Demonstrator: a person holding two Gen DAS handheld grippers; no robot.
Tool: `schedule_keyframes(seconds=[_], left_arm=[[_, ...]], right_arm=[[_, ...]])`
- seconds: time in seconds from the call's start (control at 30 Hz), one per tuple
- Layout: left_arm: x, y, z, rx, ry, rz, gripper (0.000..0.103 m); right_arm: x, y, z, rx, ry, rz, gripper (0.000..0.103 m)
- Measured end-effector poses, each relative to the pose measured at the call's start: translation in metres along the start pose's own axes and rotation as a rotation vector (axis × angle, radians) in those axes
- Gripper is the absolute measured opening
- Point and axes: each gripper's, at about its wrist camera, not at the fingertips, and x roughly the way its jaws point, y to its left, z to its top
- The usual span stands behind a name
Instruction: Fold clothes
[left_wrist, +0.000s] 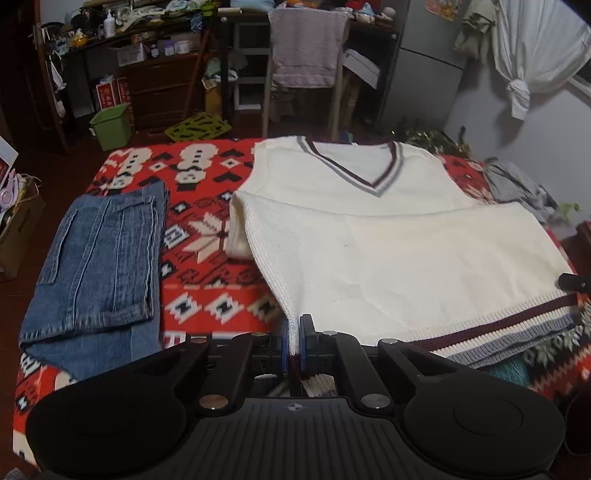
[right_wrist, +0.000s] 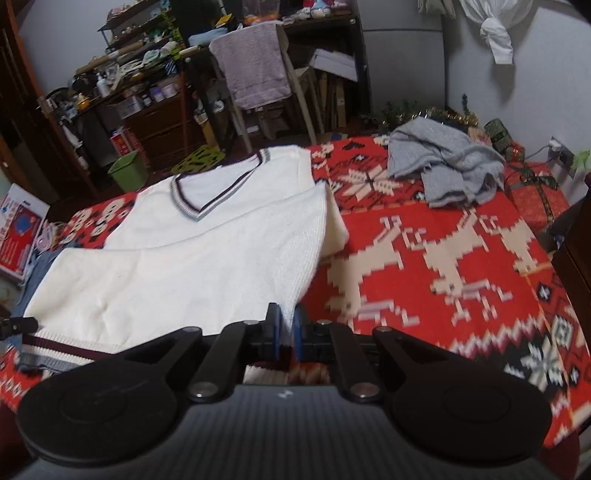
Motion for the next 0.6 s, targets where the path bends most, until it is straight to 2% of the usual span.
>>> schedule_keyframes(seconds=[0.1,0.33,0.53,0.6], left_arm=[[-0.009,0.003,-0.016,-0.018,0.048,-0.018,0.006],[-0.01,0.006,-0.054,-0.043,0.118,0.001,0.006],[-0.008,0.007,-0.082,-0.045,0.172,0.018,0.006],[-0.005,0.005,-0.088,-0.031,0.194,0.023,0.006]], right_arm=[[-0.013,-0.005,-0.019,0.024,0.046,0.015,0.008],[-0.013,-0.017,-0.072,0.055,0.138,-0.01,0.008],[-0.007,-0.028,-0.091,0.1,0.189,-0.03,0.008],[-0.007,-0.034,-0.092,0.109,0.181,-0.035,0.008]])
